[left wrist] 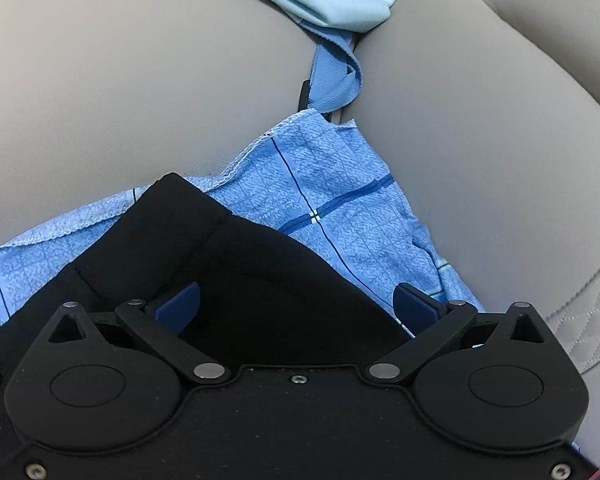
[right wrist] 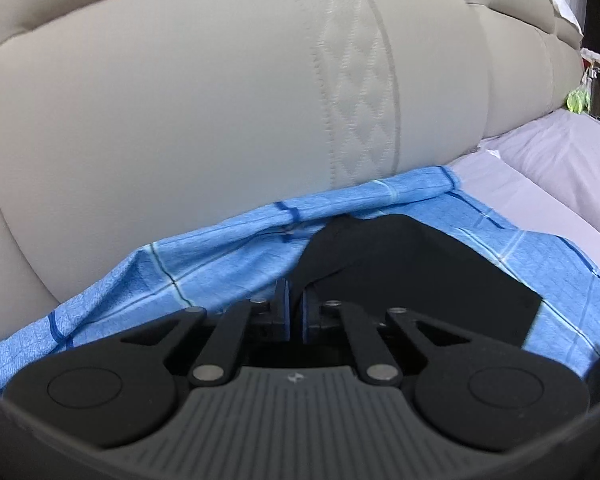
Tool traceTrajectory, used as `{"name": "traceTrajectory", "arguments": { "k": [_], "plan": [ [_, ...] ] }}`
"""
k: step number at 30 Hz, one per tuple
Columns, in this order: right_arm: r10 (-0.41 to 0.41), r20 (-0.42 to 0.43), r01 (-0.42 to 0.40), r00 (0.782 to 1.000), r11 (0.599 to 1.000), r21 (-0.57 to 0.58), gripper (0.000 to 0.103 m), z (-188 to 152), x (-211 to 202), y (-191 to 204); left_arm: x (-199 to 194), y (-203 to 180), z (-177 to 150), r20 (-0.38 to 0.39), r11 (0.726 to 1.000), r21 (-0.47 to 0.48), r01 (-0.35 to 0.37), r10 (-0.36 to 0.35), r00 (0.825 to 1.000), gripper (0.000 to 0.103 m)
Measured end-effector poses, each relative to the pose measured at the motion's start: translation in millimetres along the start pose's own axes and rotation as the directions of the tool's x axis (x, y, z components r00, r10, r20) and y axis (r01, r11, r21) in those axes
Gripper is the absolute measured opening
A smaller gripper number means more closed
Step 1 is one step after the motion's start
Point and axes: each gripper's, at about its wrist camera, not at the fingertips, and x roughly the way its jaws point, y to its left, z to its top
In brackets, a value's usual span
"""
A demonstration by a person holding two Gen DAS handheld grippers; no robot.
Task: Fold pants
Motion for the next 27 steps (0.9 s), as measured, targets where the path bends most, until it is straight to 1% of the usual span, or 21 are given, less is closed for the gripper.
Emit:
{"name": "traceTrajectory", "arguments": {
  "k": [3, 6, 8, 10, 11, 12, 13, 14, 15, 16, 17, 19, 23, 25, 27],
  "plan": [
    [0.028, -0.013, -0.027, 1.0, 0.999, 0.017, 0.008, -3, -4, -14, 8, -3, 5, -0.02, 0.999, -0.023, -0.031, 0.031, 0.999, 0.103],
    [0.036, -0.012, -0.036, 0.999, 0.999, 0.009, 0.008, -9, -11, -20, 11, -9, 6, -0.028, 0.998, -0.016, -0.067, 0.067, 0.997, 0.102],
    [0.042, -0.006, -0.042, 0.999, 0.999, 0.005, 0.008, -11, -11, -27, 11, -13, 4, -0.024, 0.996, 0.015, -0.091, 0.092, 0.996, 0.097],
    [0.041, 0.0, -0.041, 0.999, 0.999, -0.002, 0.008, -14, -13, -30, 8, -16, -1, -0.009, 0.989, 0.056, -0.138, 0.138, 0.99, 0.078],
    [0.04, 0.0, -0.04, 0.999, 0.999, -0.003, 0.008, -16, -15, -30, 7, -17, -3, 0.002, 0.984, 0.079, -0.159, 0.16, 0.987, 0.074],
    [0.041, -0.003, -0.041, 0.999, 0.999, 0.001, 0.008, -16, -17, -32, 5, -18, -6, 0.011, 0.98, 0.098, -0.171, 0.171, 0.985, 0.064],
    [0.043, -0.006, -0.042, 0.999, 0.999, 0.007, 0.008, -16, -17, -34, 3, -18, -7, 0.019, 0.978, 0.11, -0.176, 0.175, 0.984, 0.048],
    [0.045, -0.009, -0.045, 0.999, 0.999, 0.013, 0.008, -17, -18, -36, 1, -17, -9, 0.026, 0.976, 0.124, -0.181, 0.179, 0.984, 0.041],
    [0.047, -0.01, -0.047, 0.999, 0.999, 0.016, 0.008, -17, -19, -37, -2, -17, -10, 0.031, 0.975, 0.133, -0.18, 0.178, 0.984, 0.03],
    [0.048, -0.007, -0.048, 0.999, 0.999, 0.015, 0.008, -18, -21, -38, -5, -16, -10, 0.034, 0.974, 0.142, -0.178, 0.175, 0.984, 0.023],
    [0.048, -0.001, -0.048, 0.999, 0.999, 0.012, 0.008, -18, -24, -39, -9, -14, -10, 0.034, 0.976, 0.141, -0.169, 0.165, 0.986, 0.021],
    [0.051, 0.017, -0.051, 0.999, 0.999, 0.005, 0.008, -18, -34, -42, -19, -10, -8, 0.029, 0.982, 0.125, -0.142, 0.139, 0.99, 0.011],
    [0.039, 0.064, -0.04, 0.997, 0.999, 0.007, 0.008, -16, -59, -52, -44, 2, -4, 0.018, 0.989, 0.107, -0.098, 0.097, 0.995, 0.008],
    [-0.008, 0.099, 0.006, 0.995, 1.0, 0.019, 0.007, -18, -76, -62, -62, 11, -5, 0.028, 0.991, 0.114, -0.075, 0.072, 0.997, 0.006],
    [-0.028, 0.117, 0.023, 0.993, 0.999, 0.046, 0.007, -21, -91, -74, -84, 25, -9, 0.05, 0.99, 0.133, -0.043, 0.036, 0.998, 0.006]
  ]
}}
